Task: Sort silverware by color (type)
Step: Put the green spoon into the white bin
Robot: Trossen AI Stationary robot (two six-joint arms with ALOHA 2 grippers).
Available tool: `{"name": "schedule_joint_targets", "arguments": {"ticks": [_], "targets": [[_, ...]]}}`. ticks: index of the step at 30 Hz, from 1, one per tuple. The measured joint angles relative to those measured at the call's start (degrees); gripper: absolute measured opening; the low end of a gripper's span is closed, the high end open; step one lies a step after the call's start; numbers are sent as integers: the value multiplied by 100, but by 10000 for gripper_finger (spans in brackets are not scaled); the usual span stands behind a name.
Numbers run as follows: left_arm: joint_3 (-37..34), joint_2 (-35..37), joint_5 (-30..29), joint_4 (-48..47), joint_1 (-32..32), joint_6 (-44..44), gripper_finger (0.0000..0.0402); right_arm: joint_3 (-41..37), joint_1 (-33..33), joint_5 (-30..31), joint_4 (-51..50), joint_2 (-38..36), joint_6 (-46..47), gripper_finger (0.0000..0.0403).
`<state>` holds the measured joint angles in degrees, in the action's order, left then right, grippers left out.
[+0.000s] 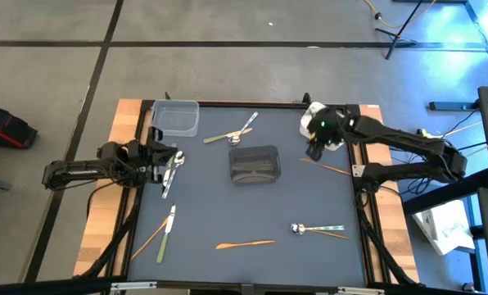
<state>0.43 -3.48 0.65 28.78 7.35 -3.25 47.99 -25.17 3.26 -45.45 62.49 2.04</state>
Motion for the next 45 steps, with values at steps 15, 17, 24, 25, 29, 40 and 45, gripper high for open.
{"name": "schedule_joint_targets", "arguments": {"ticks": [15, 17, 24, 25, 29, 40, 45], "targets": [[865, -2872, 183, 1022, -1011, 103, 8, 0, 3192, -153, -567, -12, 1833, 159], [1069, -3340, 39, 1047, -1211, -5, 8, 0, 3525, -1, -542, 32, 2091, 159], [1746, -4809, -332, 1031, -1860, -34, 8, 1, 4666, 19, -403, 347, 3183, 159], [1827, -4953, -332, 1023, -1947, -35, 8, 0, 4849, 21, -352, 417, 3332, 159], [2127, -5387, -339, 1029, -2300, -37, 8, 0, 5480, 17, -125, 739, 3921, 159], [2374, -5806, -335, 1025, -2908, -41, 8, 0, 6640, 24, 184, 1507, 4775, 159], [2374, -5806, -339, 1024, -3017, -33, 8, 0, 6854, 165, 417, 1860, 4785, 159]]}}
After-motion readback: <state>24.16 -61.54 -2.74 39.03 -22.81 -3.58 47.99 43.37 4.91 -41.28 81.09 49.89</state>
